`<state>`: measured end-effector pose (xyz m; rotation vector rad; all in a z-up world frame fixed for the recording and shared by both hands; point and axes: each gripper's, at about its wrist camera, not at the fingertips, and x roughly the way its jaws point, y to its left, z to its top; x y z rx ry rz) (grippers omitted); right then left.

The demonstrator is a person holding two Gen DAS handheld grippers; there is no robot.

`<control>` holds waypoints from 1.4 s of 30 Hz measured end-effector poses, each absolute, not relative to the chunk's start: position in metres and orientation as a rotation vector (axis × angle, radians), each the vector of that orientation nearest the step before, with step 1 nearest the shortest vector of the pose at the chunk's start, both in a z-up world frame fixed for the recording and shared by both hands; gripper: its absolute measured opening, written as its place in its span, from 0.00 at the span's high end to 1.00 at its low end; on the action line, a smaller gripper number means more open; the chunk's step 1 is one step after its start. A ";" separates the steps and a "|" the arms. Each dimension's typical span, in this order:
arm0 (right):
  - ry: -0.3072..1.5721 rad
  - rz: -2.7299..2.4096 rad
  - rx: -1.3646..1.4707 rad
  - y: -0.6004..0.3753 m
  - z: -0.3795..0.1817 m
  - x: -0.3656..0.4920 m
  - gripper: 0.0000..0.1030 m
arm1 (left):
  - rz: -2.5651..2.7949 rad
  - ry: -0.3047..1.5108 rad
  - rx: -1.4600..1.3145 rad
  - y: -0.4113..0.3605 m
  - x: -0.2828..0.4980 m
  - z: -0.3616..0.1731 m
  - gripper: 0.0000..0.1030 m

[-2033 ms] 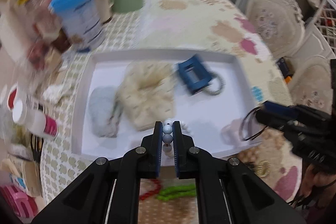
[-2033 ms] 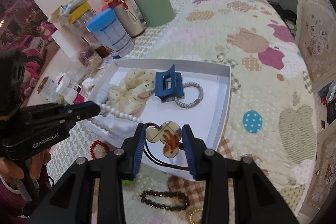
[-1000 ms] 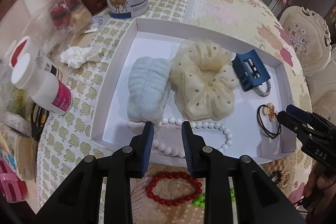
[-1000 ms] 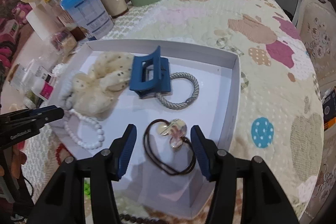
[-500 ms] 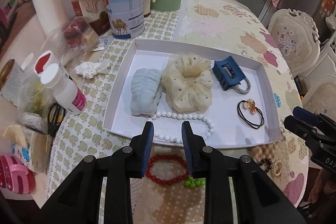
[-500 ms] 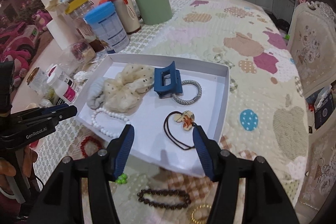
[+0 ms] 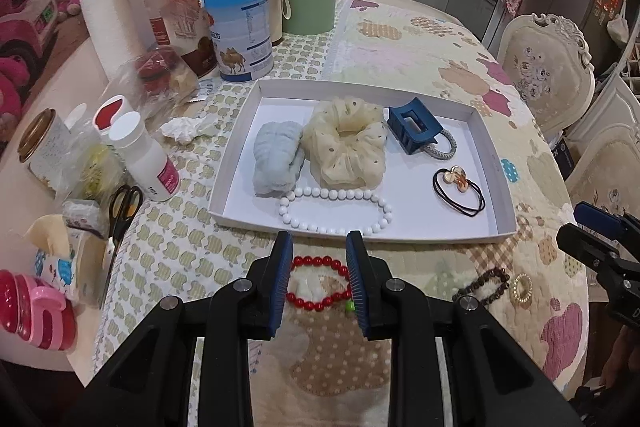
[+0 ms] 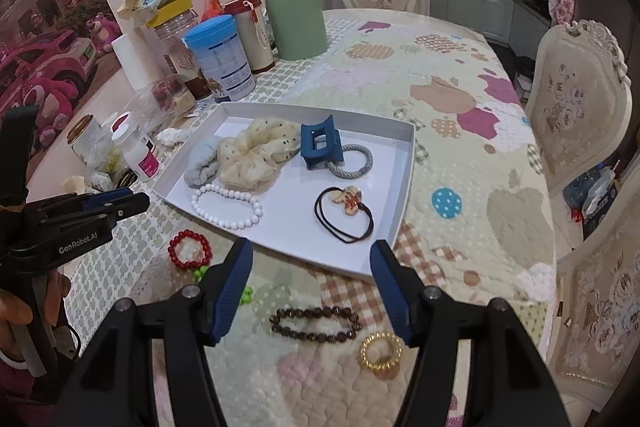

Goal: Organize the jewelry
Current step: 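Withdraw both open grippers from the tray toward the red and gold bracelets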

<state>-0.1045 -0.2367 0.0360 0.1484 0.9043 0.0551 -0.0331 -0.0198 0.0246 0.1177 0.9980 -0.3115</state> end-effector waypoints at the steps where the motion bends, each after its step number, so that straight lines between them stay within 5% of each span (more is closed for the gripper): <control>1: 0.903 0.054 0.151 -0.236 0.036 -0.109 0.38 | -0.312 0.994 0.119 -0.019 -0.035 0.025 0.82; 21: 0.902 -0.041 0.163 -0.262 0.038 -0.170 0.37 | -0.366 1.016 0.054 0.007 -0.062 0.028 0.82; 42: 1.071 -0.093 0.174 -0.284 -0.048 -0.160 0.38 | -0.310 1.203 -0.087 0.041 -0.038 -0.033 0.82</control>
